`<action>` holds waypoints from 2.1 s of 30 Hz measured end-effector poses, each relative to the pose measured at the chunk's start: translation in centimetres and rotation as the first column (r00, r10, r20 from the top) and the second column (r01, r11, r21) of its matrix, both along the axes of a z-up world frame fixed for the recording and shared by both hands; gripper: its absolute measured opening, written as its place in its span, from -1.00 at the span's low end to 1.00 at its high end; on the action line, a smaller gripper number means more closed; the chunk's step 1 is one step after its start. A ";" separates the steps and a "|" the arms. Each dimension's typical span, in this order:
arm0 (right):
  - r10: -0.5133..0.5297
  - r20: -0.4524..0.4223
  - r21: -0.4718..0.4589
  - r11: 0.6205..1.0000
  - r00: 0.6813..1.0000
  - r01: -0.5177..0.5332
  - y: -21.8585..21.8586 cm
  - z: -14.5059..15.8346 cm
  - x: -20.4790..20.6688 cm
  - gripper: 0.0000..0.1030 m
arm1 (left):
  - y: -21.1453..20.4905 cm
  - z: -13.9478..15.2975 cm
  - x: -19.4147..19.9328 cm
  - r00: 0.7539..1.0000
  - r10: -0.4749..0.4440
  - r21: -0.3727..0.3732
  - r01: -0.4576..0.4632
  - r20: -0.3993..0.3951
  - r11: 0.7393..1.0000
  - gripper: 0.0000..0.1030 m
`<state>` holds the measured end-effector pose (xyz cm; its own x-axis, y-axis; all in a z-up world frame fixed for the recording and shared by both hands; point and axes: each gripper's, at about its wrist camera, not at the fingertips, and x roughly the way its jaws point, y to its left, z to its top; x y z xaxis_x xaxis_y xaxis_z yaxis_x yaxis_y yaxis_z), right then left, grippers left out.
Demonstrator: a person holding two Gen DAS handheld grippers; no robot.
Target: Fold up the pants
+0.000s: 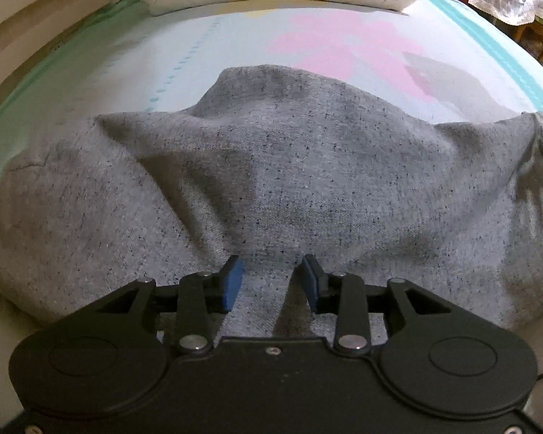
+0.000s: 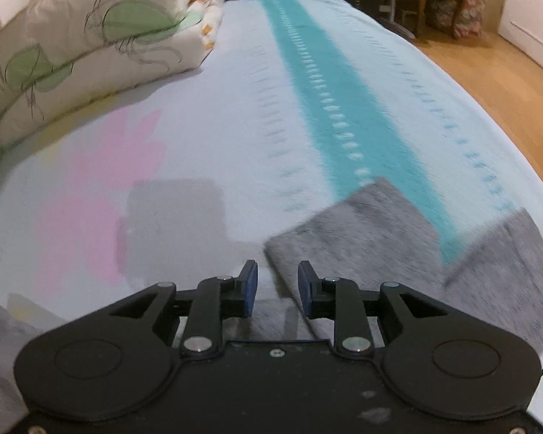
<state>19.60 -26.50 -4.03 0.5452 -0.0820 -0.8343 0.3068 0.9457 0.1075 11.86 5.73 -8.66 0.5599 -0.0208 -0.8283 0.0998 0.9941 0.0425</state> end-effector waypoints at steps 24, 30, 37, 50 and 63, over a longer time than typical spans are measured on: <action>-0.130 0.064 -0.195 0.971 0.989 0.140 -10.2 3.2 -7.2 -0.91 | 0.2 -0.2 0.2 1.000 0.017 -0.015 -0.017 -0.009 1.000 -0.11; 0.046 0.062 -0.155 0.987 0.997 -0.036 -6.5 2.9 -5.9 -0.56 | 0.2 -0.2 0.3 1.000 0.020 -0.024 -0.020 -0.015 1.000 -0.10; 0.213 -0.022 -0.266 0.941 0.977 -0.211 2.4 0.3 -0.1 -0.42 | 0.8 -0.2 0.5 1.000 0.014 -0.046 -0.015 -0.020 0.999 -0.09; 0.175 -0.149 -0.434 0.873 0.973 -0.223 4.1 -4.0 2.4 -0.67 | 0.7 -0.2 0.4 1.000 0.007 -0.038 -0.008 -0.019 0.999 -0.05; -0.113 0.173 -0.129 0.982 0.978 0.137 -11.0 5.4 -9.1 -0.91 | 0.3 -0.3 0.2 1.000 0.013 -0.031 -0.013 -0.015 0.999 -0.05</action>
<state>10.51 -37.48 1.40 0.6517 -0.2675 -0.7097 0.4126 0.9102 0.0358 12.06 6.02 -8.93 0.5478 -0.0394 -0.8357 0.0871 0.9961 0.0101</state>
